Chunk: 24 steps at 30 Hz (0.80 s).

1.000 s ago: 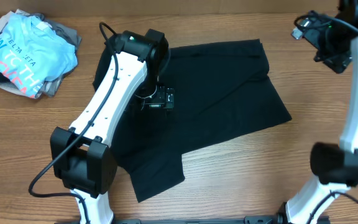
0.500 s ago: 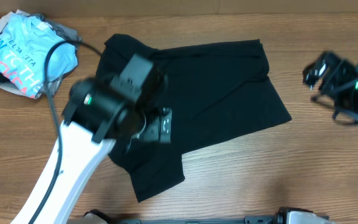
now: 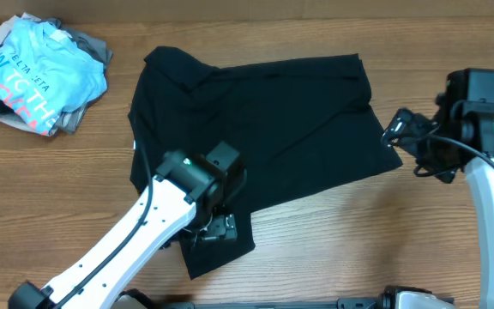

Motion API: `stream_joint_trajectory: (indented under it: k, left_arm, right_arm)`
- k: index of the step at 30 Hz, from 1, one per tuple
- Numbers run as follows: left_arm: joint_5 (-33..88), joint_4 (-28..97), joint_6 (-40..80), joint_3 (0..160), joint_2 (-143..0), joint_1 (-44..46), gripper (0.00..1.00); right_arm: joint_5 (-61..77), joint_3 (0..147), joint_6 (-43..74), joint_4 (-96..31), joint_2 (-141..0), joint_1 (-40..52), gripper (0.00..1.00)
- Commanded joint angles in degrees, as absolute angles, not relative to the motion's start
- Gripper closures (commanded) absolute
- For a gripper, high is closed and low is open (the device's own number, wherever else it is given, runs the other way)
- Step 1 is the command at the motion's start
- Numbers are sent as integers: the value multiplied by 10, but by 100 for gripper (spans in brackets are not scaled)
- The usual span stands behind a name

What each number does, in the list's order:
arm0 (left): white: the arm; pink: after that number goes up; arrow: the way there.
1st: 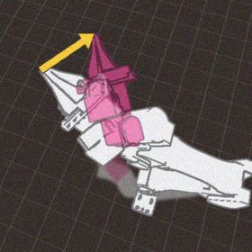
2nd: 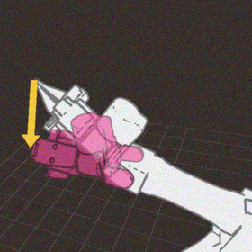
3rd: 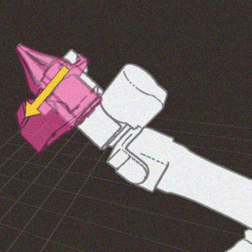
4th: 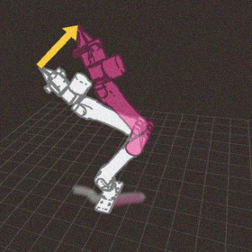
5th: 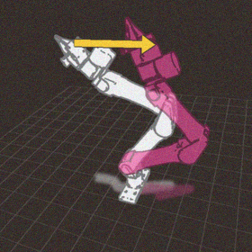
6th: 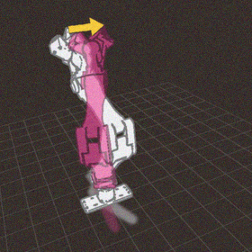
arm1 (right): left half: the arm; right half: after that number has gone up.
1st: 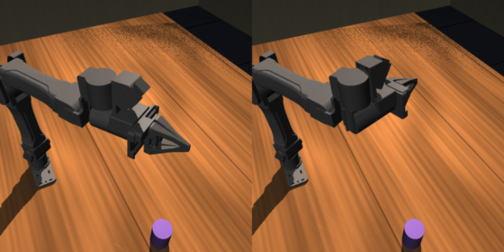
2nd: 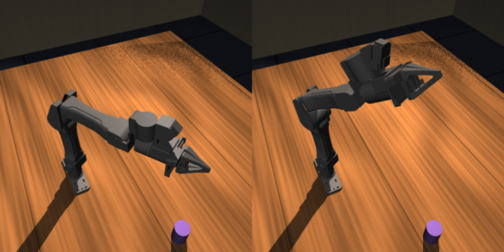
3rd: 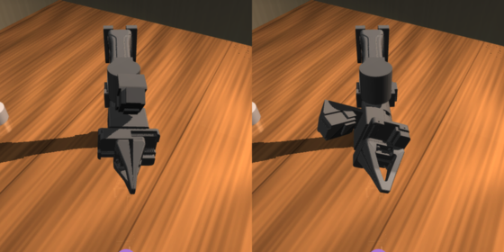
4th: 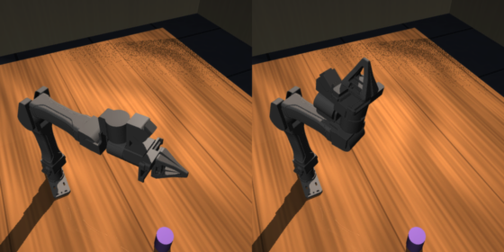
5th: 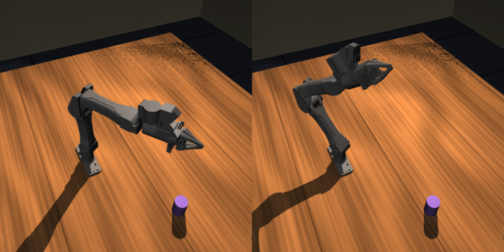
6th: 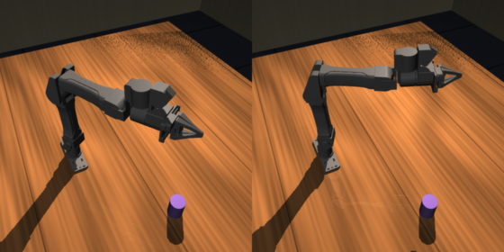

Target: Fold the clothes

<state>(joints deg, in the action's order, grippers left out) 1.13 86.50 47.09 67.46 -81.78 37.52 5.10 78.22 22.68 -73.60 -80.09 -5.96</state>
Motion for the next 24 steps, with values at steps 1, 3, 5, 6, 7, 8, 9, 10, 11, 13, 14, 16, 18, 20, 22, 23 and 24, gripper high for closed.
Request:
stream_joint_trajectory:
  k: [1, 3, 5, 6, 7, 8, 9, 10, 11, 13, 14, 16, 18, 20, 22, 23, 24]
  left_arm:
    - [46, 816, 503, 616, -816, 378, 0]
    - [52, 784, 505, 589, -816, 376, 0]
    - [56, 758, 506, 560, -816, 365, 0]
    - [54, 752, 506, 549, -816, 356, 0]
    - [54, 746, 499, 537, -816, 341, 0]
    - [54, 742, 491, 526, -816, 325, 0]
    - [54, 739, 483, 517, -816, 310, 0]
    - [57, 734, 471, 507, -816, 290, 0]
    - [58, 728, 460, 498, -816, 273, 0]
    - [67, 710, 430, 480, -816, 242, 0]
    - [74, 700, 413, 472, -816, 232, 0]
    - [89, 664, 385, 448, -816, 219, 0]
    - [89, 641, 385, 427, -816, 219, 0]
    - [95, 616, 386, 406, -816, 219, 0]
    - [106, 587, 386, 385, -816, 217, 0]
    - [111, 575, 386, 378, -816, 217, 0]
    - [118, 562, 385, 369, -816, 218, 0]
  right_arm:
    - [57, 761, 227, -713, -825, -58, 0]
    - [62, 761, 227, -705, -839, -58, 0]
    - [62, 761, 227, -693, -854, -58, 0]
    - [62, 761, 227, -690, -861, -58, 0]
    - [62, 761, 227, -688, -865, -58, 0]
    - [62, 761, 227, -686, -869, -58, 0]
    - [62, 761, 227, -684, -872, -58, 0]
    - [62, 761, 227, -682, -874, -58, 0]
    - [62, 761, 227, -681, -875, -58, 0]
    - [62, 761, 227, -677, -875, -58, 0]
    - [62, 761, 227, -675, -875, -58, 0]
    - [62, 761, 227, -669, -875, -58, 0]
    - [62, 761, 227, -665, -875, -58, 0]
    - [61, 761, 227, -661, -875, -58, 0]
    - [61, 761, 227, -658, -875, -58, 0]
    - [61, 761, 227, -657, -875, -58, 0]
    - [61, 761, 227, -656, -875, -58, 0]
